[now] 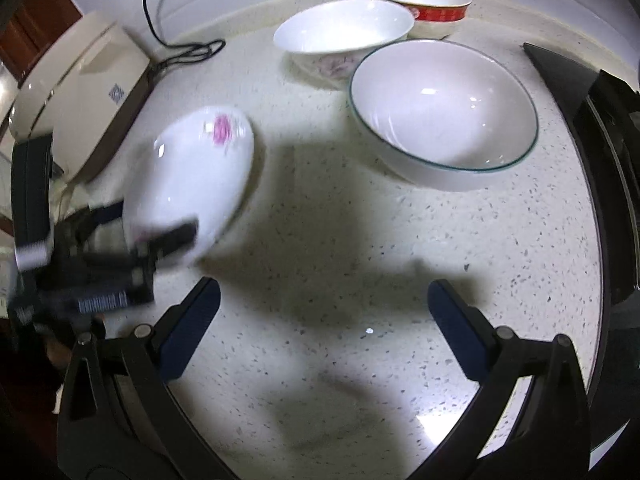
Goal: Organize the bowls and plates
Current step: 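Grasp the rim of the third pink-flowered plate with both grippers, then carry the plate onto the stacked plates beside the rice cooker and lower it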
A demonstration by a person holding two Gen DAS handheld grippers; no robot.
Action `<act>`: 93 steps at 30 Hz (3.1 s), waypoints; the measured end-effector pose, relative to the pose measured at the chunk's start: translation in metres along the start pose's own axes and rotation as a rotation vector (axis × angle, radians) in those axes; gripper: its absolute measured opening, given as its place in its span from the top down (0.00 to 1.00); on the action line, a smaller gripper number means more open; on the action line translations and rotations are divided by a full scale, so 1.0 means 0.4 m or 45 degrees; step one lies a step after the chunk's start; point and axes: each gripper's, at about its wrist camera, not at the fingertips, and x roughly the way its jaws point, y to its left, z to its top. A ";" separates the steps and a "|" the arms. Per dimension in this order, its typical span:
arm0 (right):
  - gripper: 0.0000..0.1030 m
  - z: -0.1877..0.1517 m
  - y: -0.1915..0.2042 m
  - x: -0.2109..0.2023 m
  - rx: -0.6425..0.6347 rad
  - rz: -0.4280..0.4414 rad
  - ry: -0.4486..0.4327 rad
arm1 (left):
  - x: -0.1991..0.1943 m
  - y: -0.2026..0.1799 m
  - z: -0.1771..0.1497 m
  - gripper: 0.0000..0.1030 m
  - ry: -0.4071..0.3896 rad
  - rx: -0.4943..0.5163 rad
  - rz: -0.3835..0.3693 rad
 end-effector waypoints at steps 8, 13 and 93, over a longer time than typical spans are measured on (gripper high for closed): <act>0.00 0.001 -0.004 0.027 0.109 0.036 0.016 | -0.025 0.079 -0.015 0.00 -0.002 -0.168 -0.145; 0.00 0.038 0.010 0.039 0.110 0.105 -0.002 | -0.007 0.169 0.013 0.00 -0.011 -0.346 -0.171; 0.82 0.065 0.241 -0.048 -0.109 0.301 -0.064 | -0.229 0.180 -0.023 0.67 -0.171 -0.358 0.023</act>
